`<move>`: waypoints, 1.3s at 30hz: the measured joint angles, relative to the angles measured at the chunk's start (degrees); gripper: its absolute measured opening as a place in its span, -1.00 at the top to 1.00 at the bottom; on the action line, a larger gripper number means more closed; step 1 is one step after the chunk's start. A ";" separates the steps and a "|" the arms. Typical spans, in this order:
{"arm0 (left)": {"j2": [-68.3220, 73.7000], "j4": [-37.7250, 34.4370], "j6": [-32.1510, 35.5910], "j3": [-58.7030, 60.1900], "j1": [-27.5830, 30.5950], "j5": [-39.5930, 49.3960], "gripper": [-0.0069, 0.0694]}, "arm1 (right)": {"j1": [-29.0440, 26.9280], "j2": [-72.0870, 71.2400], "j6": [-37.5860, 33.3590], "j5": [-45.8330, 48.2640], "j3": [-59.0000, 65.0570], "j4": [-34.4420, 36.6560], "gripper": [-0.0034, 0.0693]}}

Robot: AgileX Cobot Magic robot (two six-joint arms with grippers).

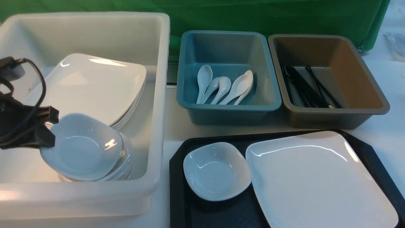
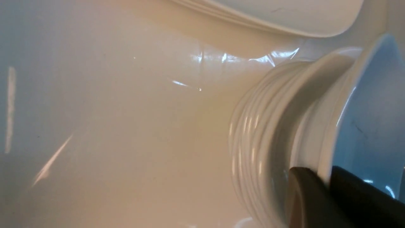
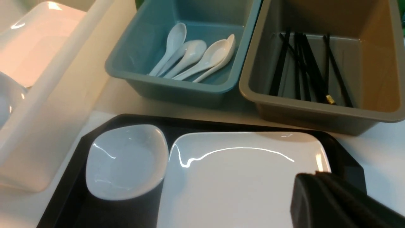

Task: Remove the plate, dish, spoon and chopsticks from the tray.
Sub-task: Use the left arm to put the small plate into the large storage box on the left, then use the left arm to grab a small plate from the dinner plate

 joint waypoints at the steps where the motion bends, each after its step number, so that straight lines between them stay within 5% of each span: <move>1: 0.00 1.28 0.00 0.00 0.00 0.07 0.63 | 0.00 0.00 0.06 0.00 0.00 0.14 0.80; 4: 0.06 3.52 -0.08 0.00 0.00 0.43 0.44 | 0.00 0.00 0.06 0.00 0.00 0.25 0.80; 9: -0.01 6.67 -0.08 -3.69 0.00 3.56 -0.16 | 0.00 0.00 0.06 0.00 0.00 0.54 0.80; 13: -1.43 7.24 -0.02 -11.34 -0.33 9.72 -0.34 | 0.00 0.00 0.06 0.00 0.00 1.86 0.80; 17: -3.21 9.67 -0.41 -16.92 -3.27 12.76 -0.27 | 0.00 0.00 0.06 0.00 0.00 2.40 0.80; 21: -4.99 10.75 -1.78 -21.86 -12.54 13.35 -0.01 | 0.00 0.00 0.06 0.00 0.00 2.52 0.80; 27: -2.38 13.80 -7.95 -25.24 -36.67 10.00 0.65 | 0.00 0.00 0.06 0.00 0.00 2.52 0.80; 30: 2.17 16.83 -8.97 -26.18 -46.97 9.72 0.77 | 0.00 0.00 0.06 0.00 0.00 2.52 0.80; 34: 9.76 21.43 -9.46 -26.49 -56.96 9.72 0.72 | 0.00 0.00 0.06 0.00 0.00 2.52 0.80; 39: 19.55 29.48 -11.08 -26.50 -65.91 9.19 0.34 | 0.00 0.00 0.06 0.00 0.00 2.52 0.79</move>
